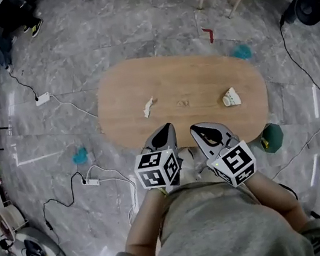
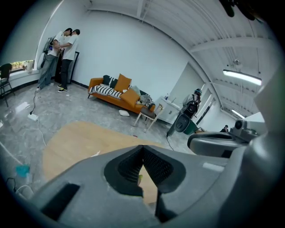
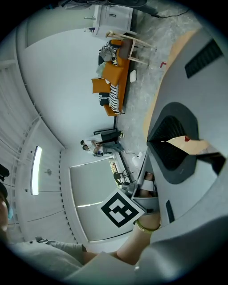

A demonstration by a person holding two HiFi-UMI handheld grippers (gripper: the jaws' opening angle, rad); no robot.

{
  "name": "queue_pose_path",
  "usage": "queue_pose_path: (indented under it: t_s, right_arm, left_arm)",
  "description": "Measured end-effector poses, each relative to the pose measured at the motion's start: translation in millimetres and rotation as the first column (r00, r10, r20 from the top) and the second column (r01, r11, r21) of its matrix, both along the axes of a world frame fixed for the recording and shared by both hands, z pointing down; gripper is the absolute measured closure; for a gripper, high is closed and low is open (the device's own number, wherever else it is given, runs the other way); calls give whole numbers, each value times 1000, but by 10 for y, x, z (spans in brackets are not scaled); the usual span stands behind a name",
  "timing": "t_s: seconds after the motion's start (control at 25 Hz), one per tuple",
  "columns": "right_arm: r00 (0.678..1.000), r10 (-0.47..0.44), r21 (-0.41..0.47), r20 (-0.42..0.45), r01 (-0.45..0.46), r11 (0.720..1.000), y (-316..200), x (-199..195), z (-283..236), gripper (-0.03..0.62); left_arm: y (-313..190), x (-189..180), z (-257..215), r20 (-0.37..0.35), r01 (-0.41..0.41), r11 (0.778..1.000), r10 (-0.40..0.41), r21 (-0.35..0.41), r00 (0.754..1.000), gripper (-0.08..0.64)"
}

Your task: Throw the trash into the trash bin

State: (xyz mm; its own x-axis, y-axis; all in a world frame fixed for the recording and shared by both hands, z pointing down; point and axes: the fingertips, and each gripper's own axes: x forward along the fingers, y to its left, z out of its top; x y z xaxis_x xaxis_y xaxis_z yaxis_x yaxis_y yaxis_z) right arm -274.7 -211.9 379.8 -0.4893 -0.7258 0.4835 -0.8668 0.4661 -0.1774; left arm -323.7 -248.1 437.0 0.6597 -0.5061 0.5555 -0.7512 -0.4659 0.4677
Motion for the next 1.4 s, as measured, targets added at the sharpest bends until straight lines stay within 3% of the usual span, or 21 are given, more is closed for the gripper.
queue_pose_path:
  t_s: [0.36,1.4]
  right_arm:
    - [999,-41,-50,12,42,998,-277,-233,278,584]
    - [998,-70,-182,-3,68,981,-852,-493,1294,583]
  left_arm:
    - [-295,-293,366,34,86,995,-84,-51,996,551]
    - [-926,-717,1602,156,187,976,-168,-116,973,551]
